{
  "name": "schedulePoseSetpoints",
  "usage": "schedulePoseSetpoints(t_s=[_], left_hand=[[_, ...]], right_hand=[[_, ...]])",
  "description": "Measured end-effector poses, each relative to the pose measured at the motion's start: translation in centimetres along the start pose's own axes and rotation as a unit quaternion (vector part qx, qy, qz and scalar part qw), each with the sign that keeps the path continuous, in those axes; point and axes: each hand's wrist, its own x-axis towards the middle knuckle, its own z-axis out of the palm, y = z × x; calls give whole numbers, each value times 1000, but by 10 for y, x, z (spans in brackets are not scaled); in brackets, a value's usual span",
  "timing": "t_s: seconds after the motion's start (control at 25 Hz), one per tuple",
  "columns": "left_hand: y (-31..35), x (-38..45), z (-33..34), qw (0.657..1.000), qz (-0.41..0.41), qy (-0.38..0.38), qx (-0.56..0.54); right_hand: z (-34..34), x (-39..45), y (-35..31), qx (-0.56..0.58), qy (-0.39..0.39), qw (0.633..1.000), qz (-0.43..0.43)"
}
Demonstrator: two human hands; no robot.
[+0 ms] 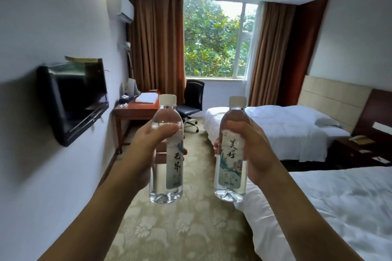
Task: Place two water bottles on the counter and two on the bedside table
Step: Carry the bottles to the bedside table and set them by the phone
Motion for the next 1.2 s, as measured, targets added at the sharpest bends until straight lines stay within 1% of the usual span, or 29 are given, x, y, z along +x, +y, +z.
schedulePoseSetpoints(t_s=[0.2,0.32,0.44,0.56,0.8,0.96,1.08,1.2], left_hand=[[-47,135,-9,1000,-7,-14,0],[-82,222,-12,1000,-6,-15,3],[-110,313,-5,1000,1,-21,13],[-123,405,2,999,15,-34,16],[-150,555,-23,999,18,-25,6],[-185,655,-43,1000,21,-6,5],[-217,733,-57,1000,22,-12,0],[-243,827,-57,999,-6,-36,-20]], right_hand=[[-14,128,48,21,29,999,-5],[-29,209,87,-3,32,999,-3],[-51,295,117,-38,47,998,-32],[-72,387,134,-38,45,997,-56],[-89,547,159,-3,11,1000,-23],[-93,653,202,-3,16,1000,-13],[-93,730,239,2,18,1000,-10],[-99,808,263,-24,27,999,-4]])
